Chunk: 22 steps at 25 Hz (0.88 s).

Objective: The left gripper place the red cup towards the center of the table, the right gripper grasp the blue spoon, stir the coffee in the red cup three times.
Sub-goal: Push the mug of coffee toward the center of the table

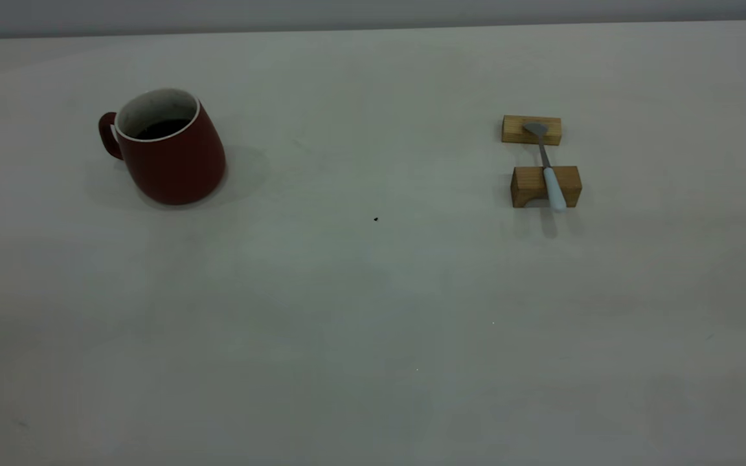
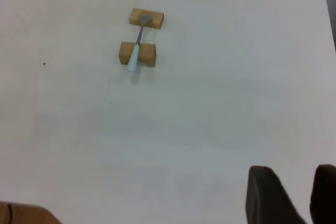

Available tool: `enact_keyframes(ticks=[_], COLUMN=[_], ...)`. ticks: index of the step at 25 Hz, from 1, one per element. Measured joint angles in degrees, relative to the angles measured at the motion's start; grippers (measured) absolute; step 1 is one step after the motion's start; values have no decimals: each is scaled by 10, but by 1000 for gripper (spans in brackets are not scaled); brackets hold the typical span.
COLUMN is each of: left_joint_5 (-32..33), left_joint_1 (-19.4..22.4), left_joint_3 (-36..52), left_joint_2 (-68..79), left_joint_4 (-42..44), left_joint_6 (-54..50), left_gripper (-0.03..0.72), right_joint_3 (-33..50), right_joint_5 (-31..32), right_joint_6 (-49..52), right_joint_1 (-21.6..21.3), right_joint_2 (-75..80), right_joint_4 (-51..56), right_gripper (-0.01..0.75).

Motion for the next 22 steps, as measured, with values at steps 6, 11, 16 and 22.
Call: enact_keyframes(ticks=[6, 11, 16, 22], left_joint_5=[-5, -50, -109, -203], left_joint_1=[0, 0, 0, 0], left_joint_3=[-2, -30, -58, -114], left_joint_2=[2, 84, 266, 483], left_joint_4=[2, -8, -3, 0], left_joint_6=[-1, 5, 82, 124], left_gripper=[334, 334, 334, 334], right_joint_3=[0, 0, 0, 0], right_joint_5=[0, 0, 0, 0], right_joint_6=[0, 0, 0, 0], right_joint_1=[0, 0, 0, 0], right_joint_2=[0, 0, 0, 0], right_joint_4=[0, 0, 1, 1], right_gripper=[241, 241, 241, 241])
